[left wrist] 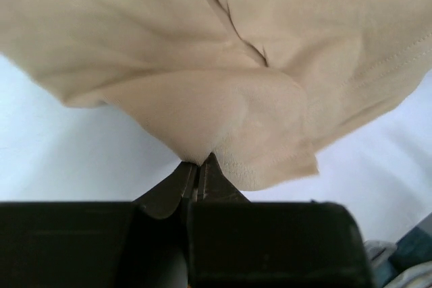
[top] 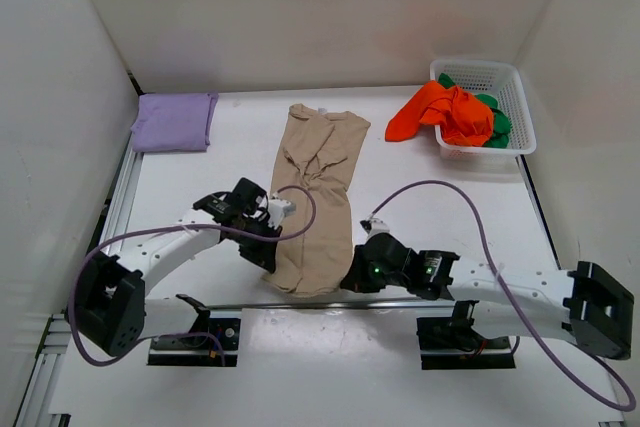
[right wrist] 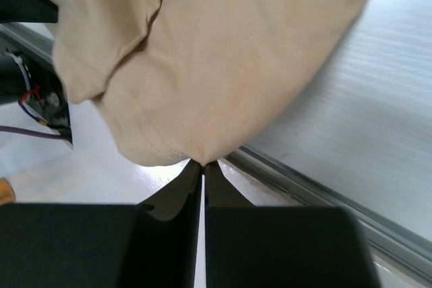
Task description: Fold and stack the t-shirts
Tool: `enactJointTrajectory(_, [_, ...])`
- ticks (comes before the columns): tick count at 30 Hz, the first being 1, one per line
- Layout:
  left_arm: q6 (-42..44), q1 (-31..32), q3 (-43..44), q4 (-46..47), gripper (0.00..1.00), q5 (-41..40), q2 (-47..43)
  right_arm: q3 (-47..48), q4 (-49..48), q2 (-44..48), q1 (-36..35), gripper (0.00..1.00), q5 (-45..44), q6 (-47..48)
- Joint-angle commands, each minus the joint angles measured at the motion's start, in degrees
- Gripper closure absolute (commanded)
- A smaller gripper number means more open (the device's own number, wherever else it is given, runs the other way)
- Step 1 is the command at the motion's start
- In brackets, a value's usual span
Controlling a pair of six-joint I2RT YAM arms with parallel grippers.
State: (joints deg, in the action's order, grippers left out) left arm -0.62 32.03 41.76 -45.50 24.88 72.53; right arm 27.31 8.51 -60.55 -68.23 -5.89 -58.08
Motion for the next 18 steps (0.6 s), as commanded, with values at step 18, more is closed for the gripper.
enactJointTrajectory(18, [0.6, -14.4, 34.5, -1.5, 0.90, -1.5, 22.6, 38.2, 13.0, -29.0, 34.8, 1.00, 13.2, 27.1])
